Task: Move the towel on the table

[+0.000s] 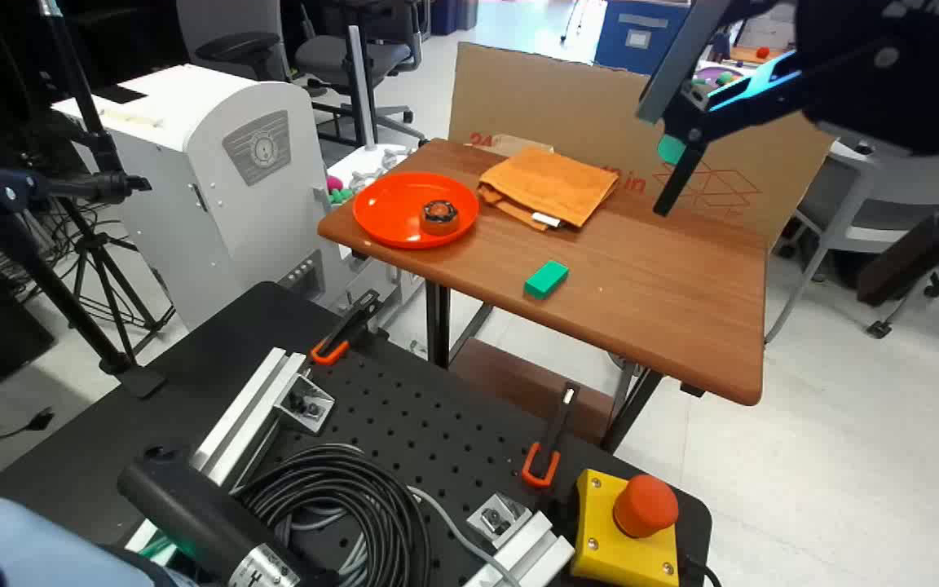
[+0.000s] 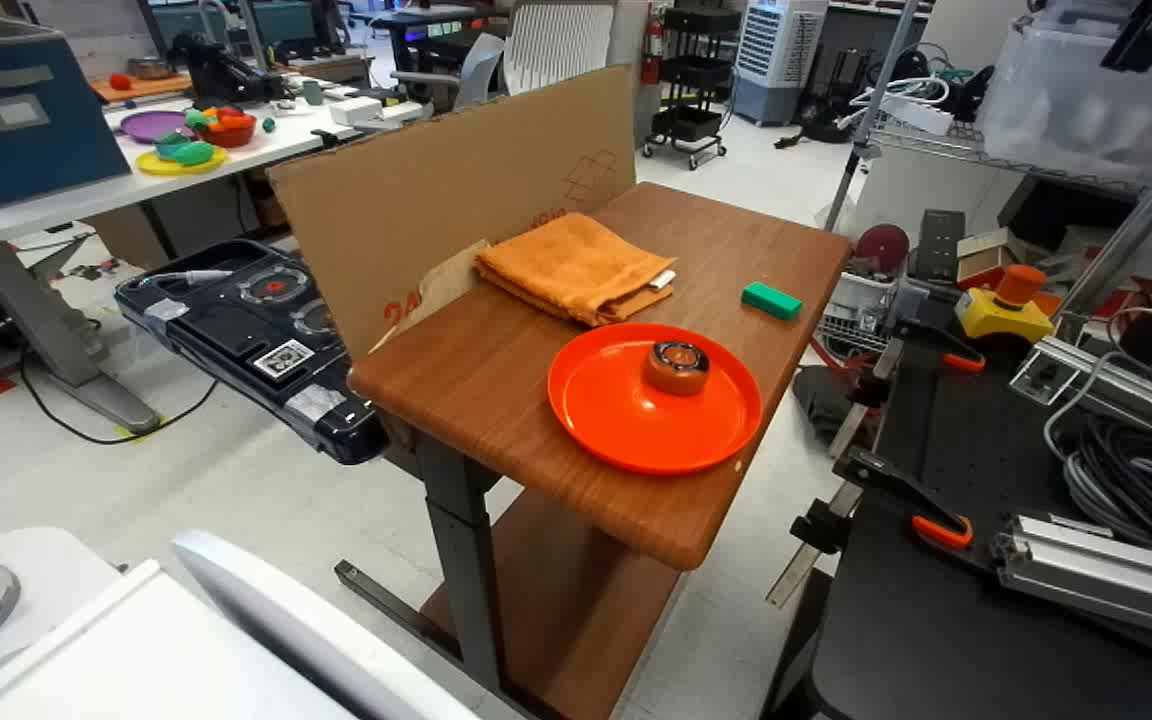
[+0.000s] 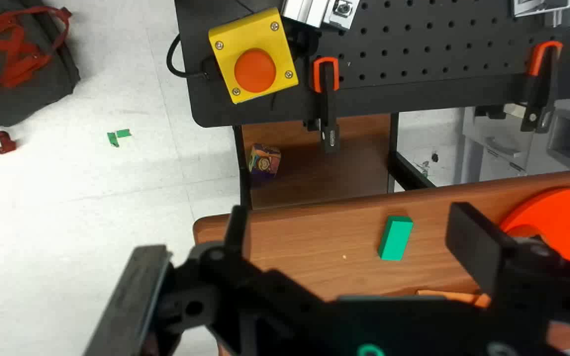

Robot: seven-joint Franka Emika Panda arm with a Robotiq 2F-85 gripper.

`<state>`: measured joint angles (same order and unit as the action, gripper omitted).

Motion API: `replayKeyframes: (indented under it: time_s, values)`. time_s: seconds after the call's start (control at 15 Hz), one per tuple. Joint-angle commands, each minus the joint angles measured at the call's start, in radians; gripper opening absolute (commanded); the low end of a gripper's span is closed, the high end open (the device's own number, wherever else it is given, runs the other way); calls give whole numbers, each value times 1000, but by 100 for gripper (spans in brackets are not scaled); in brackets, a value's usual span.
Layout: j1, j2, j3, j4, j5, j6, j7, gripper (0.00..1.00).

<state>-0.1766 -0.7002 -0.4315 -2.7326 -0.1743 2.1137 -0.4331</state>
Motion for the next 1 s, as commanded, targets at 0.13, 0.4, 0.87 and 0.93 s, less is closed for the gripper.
replayKeyframes:
  time_s: [0.13, 0.4, 0.87, 0.93]
  values:
    - [-13, 26, 25, 10, 26, 3, 2, 100]
    - [43, 161, 83, 77, 68, 14, 72, 100]
    - [146, 484, 233, 317, 233, 150, 245, 100]
    - [150, 537, 257, 361, 236, 176, 276, 100]
